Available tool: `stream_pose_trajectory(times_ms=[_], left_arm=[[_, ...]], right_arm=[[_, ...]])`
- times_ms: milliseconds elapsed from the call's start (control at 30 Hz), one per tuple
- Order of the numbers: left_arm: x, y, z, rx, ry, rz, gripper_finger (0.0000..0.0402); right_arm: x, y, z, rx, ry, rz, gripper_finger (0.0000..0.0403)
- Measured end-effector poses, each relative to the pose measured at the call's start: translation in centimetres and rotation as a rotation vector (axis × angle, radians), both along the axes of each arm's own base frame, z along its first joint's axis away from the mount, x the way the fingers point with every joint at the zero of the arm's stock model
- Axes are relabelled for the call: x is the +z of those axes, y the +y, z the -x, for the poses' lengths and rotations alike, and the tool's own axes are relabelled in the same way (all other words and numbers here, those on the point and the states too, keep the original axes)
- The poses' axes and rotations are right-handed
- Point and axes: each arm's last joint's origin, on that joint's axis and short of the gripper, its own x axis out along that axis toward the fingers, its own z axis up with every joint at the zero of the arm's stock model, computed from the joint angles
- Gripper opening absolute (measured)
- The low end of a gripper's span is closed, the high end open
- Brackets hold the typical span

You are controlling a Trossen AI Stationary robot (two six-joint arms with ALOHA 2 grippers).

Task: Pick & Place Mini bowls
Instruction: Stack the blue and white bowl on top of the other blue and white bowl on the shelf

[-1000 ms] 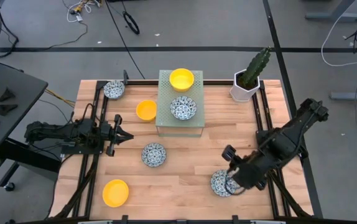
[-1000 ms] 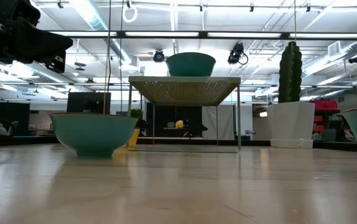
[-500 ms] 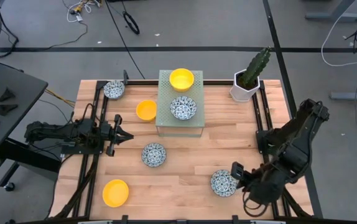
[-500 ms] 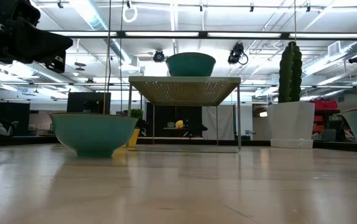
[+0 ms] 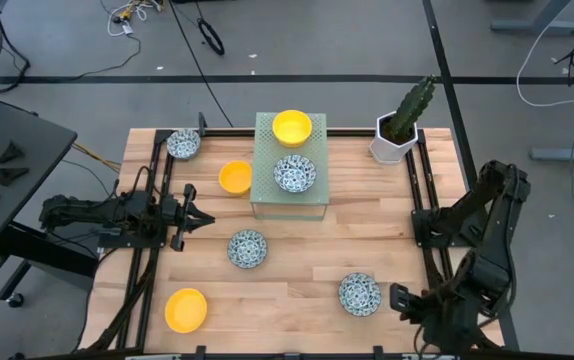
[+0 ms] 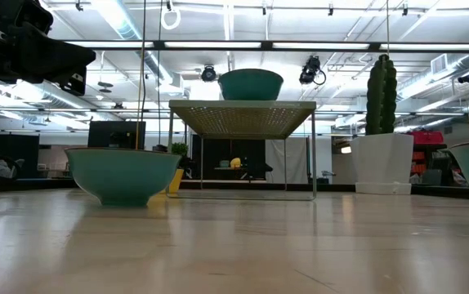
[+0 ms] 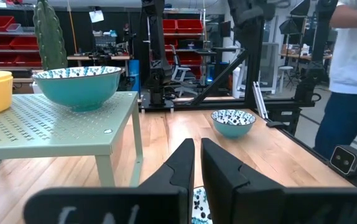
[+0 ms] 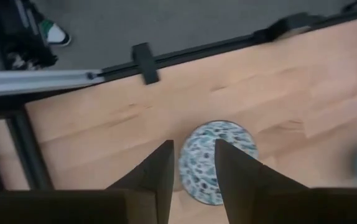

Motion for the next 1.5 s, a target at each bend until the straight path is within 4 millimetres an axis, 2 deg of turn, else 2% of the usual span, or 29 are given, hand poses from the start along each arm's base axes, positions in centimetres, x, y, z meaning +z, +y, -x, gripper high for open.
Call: stream_pose_trajectory(times_ms=[333, 533, 800, 967, 1500], left_arm=[[0.0, 0.0, 0.0, 0.000, 0.000, 0.000, 0.0034], [0.0, 0.0, 0.0, 0.000, 0.000, 0.000, 0.0034], [0.0, 0.0, 0.0, -0.002, -0.001, 0.000, 0.0034], [0.0, 0.0, 0.0, -0.002, 0.000, 0.000, 0.0034], [0.0, 0.0, 0.0, -0.003, -0.001, 0.000, 0.0034]], right_arm=[[-4.0, 2.1, 4.1, 0.164, 0.019, 0.042, 0.0118], [-4.9, 2.2, 4.7, 0.185, 0.016, 0.034, 0.0118], [-5.0, 1.8, 3.4, 0.209, 0.040, 0.024, 0.0118], [-4.7, 1.0, 2.0, 0.188, 0.018, 0.025, 0.0118], [-4.5, -0.4, -0.3, 0.106, 0.015, 0.000, 0.0118]])
